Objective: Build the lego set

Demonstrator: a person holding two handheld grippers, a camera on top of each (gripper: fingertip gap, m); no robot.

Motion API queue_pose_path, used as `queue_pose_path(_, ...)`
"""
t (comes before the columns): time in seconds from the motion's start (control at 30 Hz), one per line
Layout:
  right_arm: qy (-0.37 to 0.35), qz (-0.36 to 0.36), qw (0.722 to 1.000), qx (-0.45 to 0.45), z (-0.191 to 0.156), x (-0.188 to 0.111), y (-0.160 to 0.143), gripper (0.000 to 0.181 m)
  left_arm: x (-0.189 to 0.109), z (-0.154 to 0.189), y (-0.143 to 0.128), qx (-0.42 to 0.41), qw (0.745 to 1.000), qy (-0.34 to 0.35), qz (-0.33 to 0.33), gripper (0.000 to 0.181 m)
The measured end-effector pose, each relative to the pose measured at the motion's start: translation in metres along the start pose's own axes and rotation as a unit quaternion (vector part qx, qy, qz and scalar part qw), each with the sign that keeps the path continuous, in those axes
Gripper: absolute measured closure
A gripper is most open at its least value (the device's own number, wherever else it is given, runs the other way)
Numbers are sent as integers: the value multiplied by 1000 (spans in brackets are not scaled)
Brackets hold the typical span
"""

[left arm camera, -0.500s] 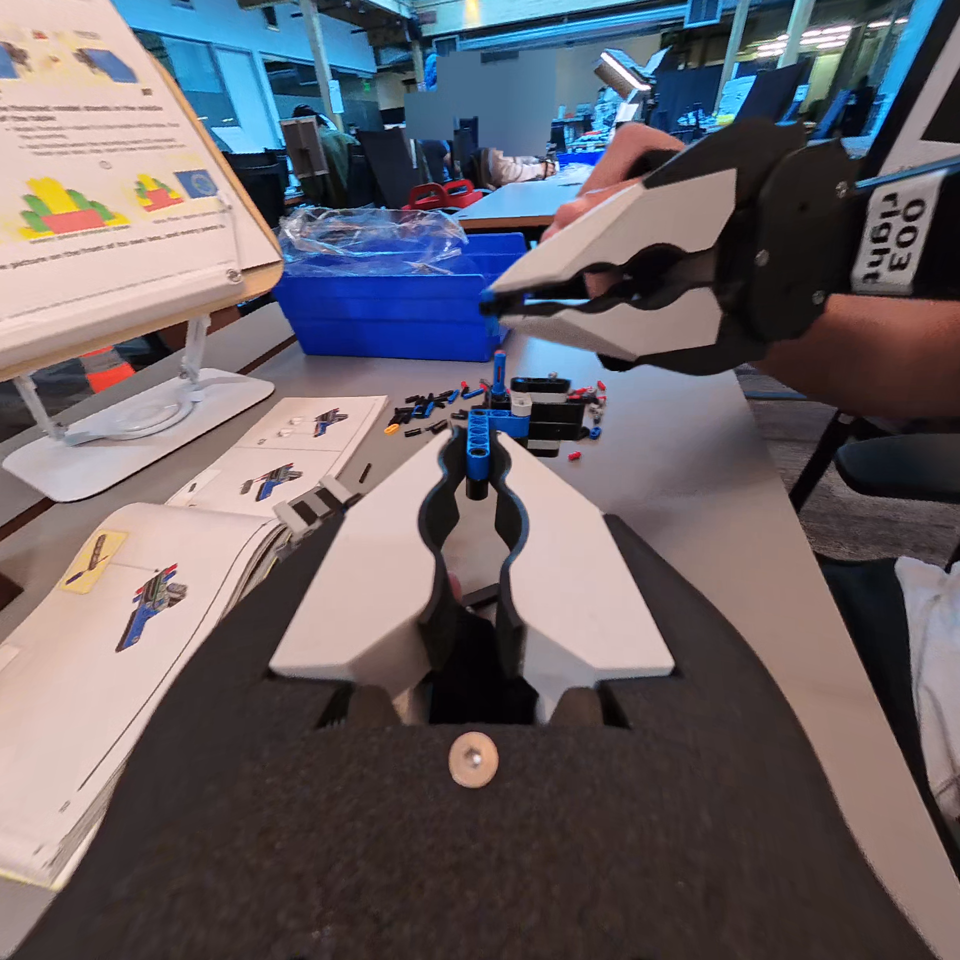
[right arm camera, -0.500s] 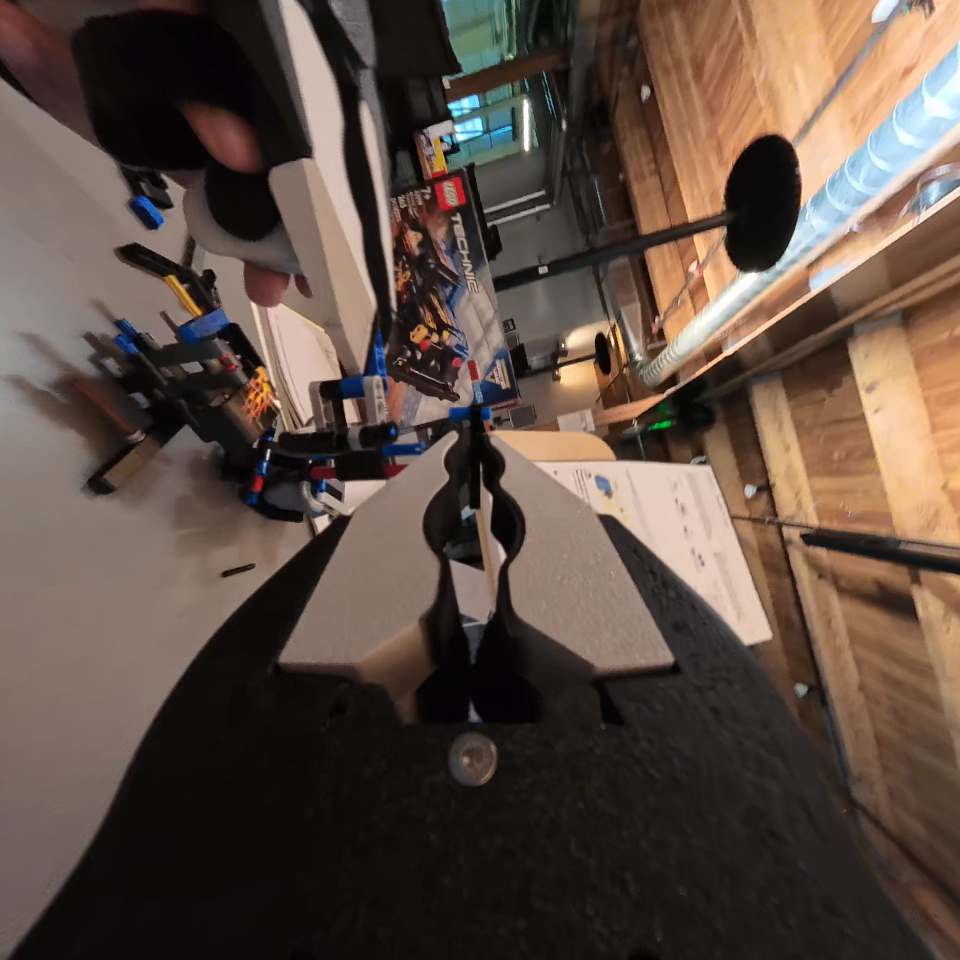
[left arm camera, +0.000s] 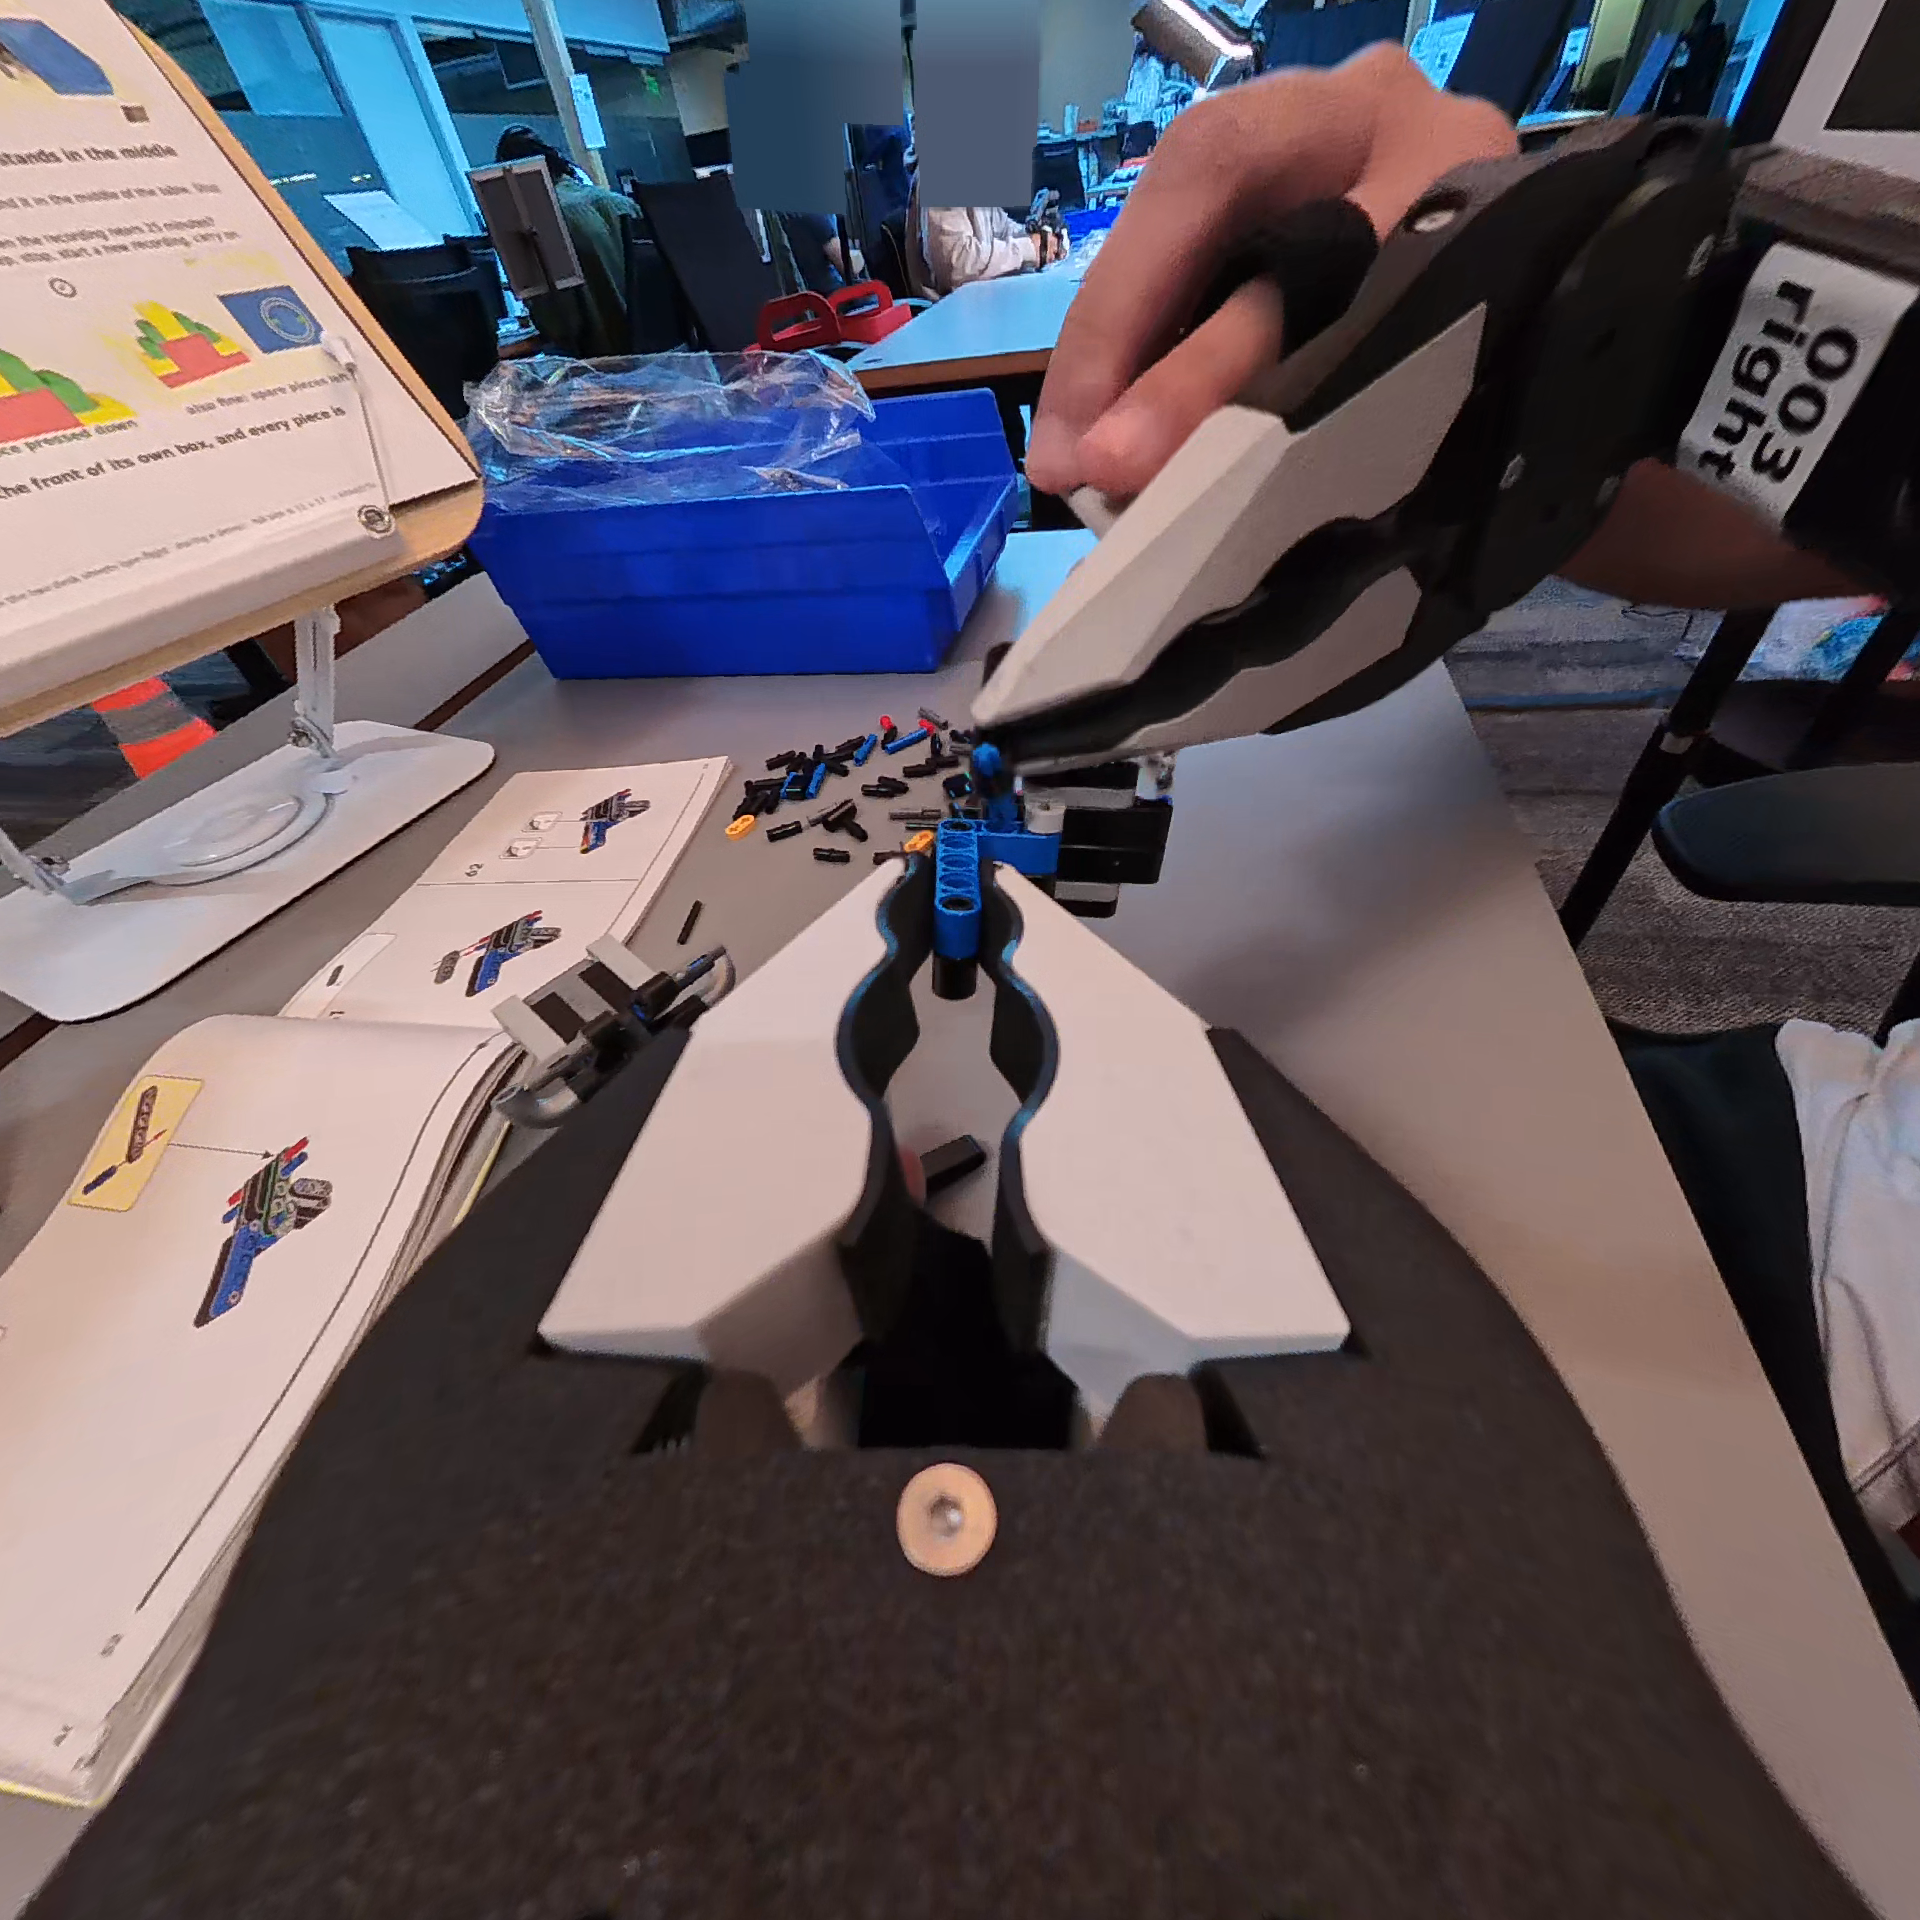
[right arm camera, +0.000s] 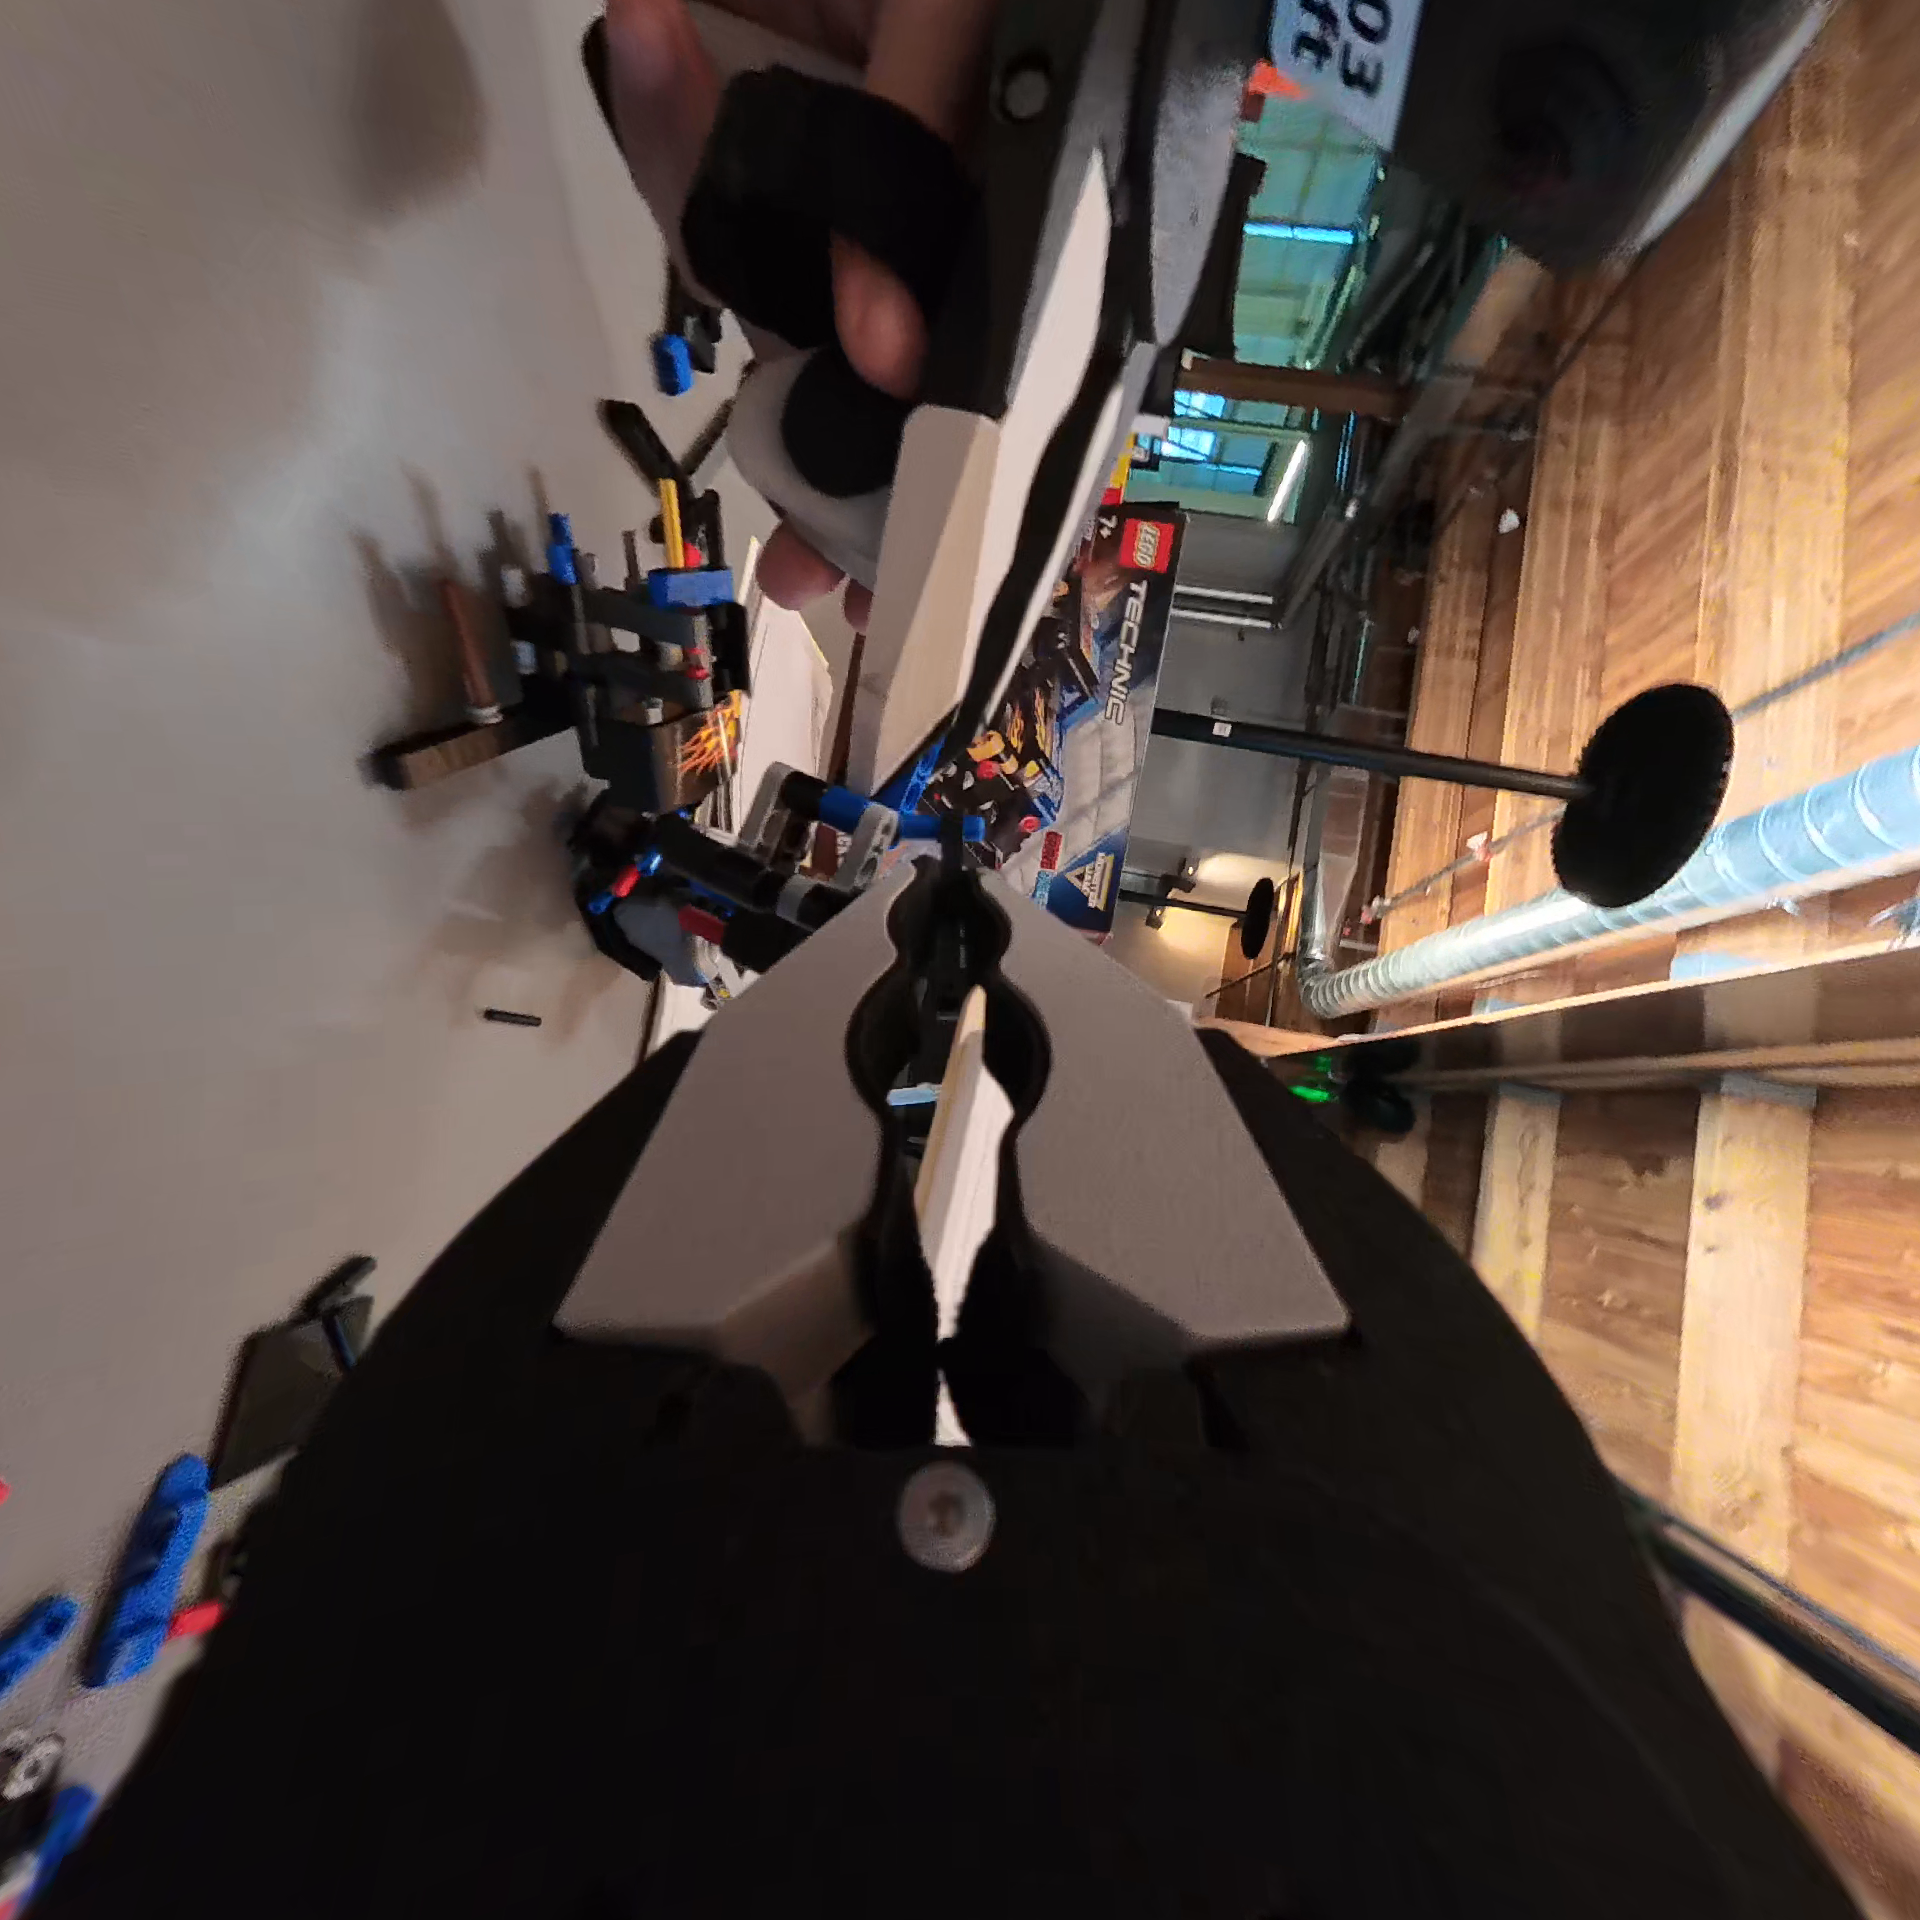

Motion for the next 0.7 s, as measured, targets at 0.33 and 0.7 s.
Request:
queue_pose_path(0.33,1,-29,996,-86,-4,4,-4,178,1,0,-4,19,1000,8,-14,175)
queue_pose_path(0.7,62,-5,993,101,-10,-9,6,179,-1,-13,-9,37,997,52,-46,175)
Point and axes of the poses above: each gripper's, where its closed fingertips meet, x out along the fingers, y out of its top, z = x × y across the jaws, the point moved 2 cm from there along -x, back along the fingers, and after that the axes turned 14 degrees about x, right-handed, at the moved point
